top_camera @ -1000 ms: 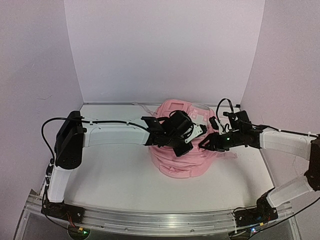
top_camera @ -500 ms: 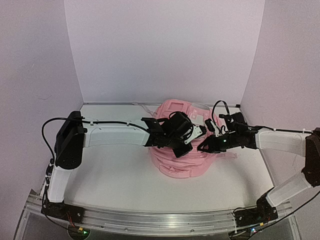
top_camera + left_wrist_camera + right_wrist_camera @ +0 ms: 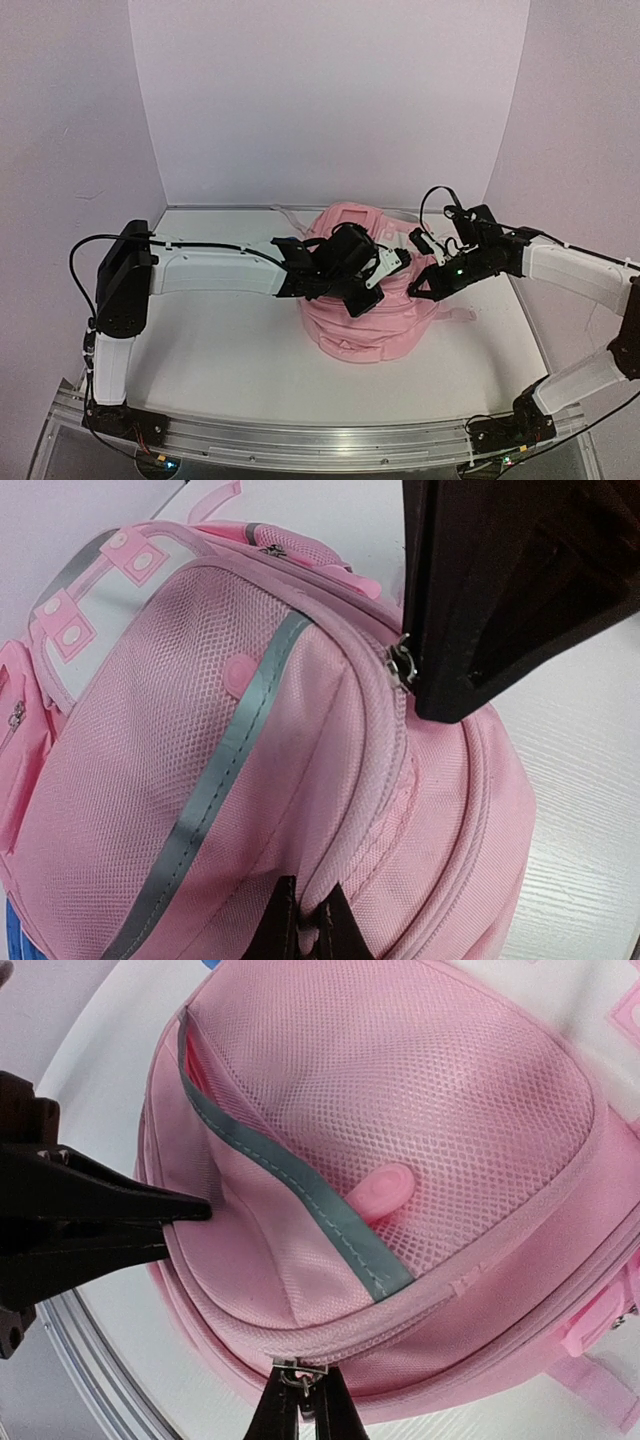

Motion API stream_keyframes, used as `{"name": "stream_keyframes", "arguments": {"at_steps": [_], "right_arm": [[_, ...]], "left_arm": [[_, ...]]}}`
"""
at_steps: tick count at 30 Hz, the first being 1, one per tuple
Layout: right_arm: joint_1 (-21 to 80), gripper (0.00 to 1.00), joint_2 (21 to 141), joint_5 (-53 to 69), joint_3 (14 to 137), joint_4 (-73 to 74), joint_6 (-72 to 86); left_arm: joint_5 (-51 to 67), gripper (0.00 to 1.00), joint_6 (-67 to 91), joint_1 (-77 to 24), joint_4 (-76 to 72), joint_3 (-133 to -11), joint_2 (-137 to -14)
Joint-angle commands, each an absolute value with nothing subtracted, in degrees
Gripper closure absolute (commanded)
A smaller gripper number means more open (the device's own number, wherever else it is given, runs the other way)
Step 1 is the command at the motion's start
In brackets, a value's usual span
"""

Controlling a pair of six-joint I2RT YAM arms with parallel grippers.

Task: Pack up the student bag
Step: Zip the student bag at the center of the board.

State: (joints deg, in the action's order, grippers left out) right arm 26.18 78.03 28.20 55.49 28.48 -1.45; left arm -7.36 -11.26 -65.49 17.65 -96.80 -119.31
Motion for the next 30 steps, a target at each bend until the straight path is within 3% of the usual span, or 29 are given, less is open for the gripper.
{"name": "stream_keyframes", "arguments": {"at_steps": [1, 10, 19, 30], "right_arm": [[22.9, 1.00, 80.8, 23.4, 59.7, 40.9, -12.0], [21.8, 1.00, 86.3, 18.0, 60.2, 42.2, -19.8], [13.2, 1.00, 90.9, 17.6, 67.0, 42.0, -22.8], [13.6, 1.00, 91.8, 31.9, 67.2, 42.9, -20.2]], "left_arm": [[-9.2, 1.00, -9.9, -64.8, 20.5, -95.1, -114.8], [-9.3, 1.00, -10.9, -64.8, 21.4, -95.5, -115.1], [-10.2, 1.00, -11.3, -64.6, 22.4, -92.8, -114.0], [-11.0, 1.00, -10.8, -62.6, 22.8, -95.0, -116.5]]}}
